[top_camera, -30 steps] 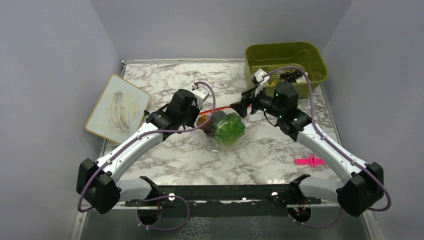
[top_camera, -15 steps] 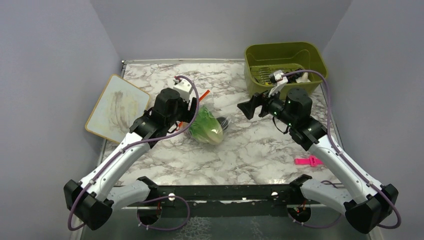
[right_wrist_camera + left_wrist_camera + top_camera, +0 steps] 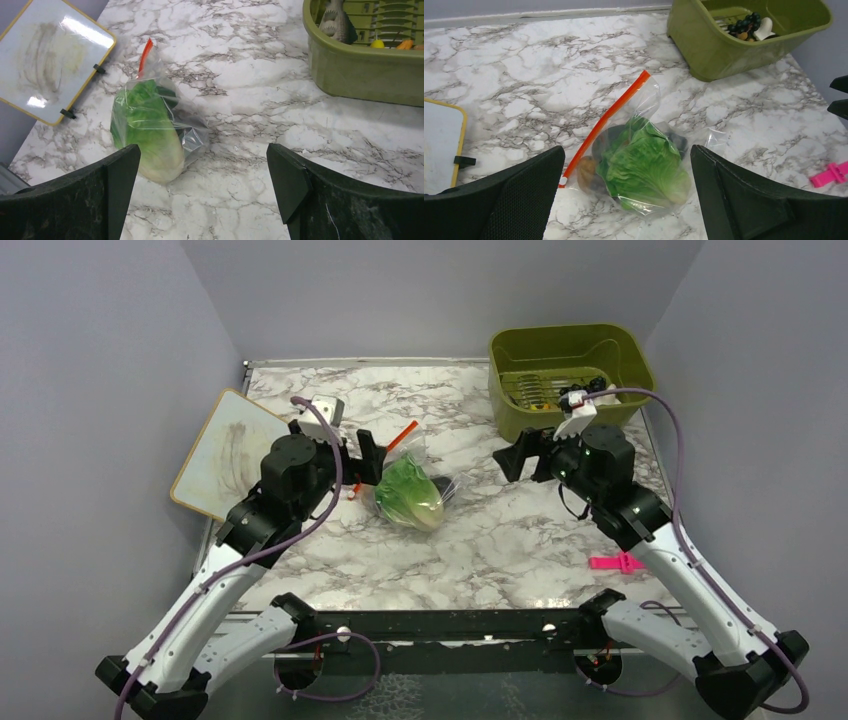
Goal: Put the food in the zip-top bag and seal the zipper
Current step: Reset both arms
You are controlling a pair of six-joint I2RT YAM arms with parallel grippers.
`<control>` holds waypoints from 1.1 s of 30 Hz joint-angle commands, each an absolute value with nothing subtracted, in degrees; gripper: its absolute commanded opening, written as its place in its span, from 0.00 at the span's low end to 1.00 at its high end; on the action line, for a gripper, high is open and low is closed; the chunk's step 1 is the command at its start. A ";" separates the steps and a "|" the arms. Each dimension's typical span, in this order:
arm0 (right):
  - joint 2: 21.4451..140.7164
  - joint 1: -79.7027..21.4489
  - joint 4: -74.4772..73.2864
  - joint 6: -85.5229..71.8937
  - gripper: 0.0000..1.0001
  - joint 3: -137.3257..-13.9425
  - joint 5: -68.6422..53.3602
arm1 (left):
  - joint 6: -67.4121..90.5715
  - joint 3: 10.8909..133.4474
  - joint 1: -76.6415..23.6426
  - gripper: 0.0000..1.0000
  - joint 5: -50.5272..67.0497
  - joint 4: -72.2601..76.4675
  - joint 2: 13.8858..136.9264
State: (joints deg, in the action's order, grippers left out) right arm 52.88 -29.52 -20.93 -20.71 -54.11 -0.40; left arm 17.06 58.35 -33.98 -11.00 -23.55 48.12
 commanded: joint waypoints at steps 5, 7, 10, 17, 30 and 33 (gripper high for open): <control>47.31 -29.52 -28.60 -17.69 1.00 -59.72 5.95 | 20.80 54.95 -33.84 0.99 -14.22 -21.29 39.51; 45.36 -29.53 -29.12 -17.76 1.00 -59.14 5.80 | 21.41 53.38 -33.84 0.99 -16.87 -21.27 37.93; 42.61 -29.53 -27.73 -19.22 1.00 -56.57 6.01 | 21.92 50.68 -33.84 0.99 -17.40 -21.14 35.72; 38.63 -29.52 -25.96 -22.39 1.00 -53.09 5.10 | 23.53 47.23 -33.84 0.99 -13.58 -20.31 32.04; 38.63 -29.53 -26.53 -23.08 1.00 -52.52 6.86 | 24.39 47.20 -33.84 0.99 -13.81 -20.20 31.89; 38.74 -29.52 -26.80 -23.04 1.00 -52.68 6.83 | 24.15 47.44 -33.84 0.99 -13.89 -20.19 31.97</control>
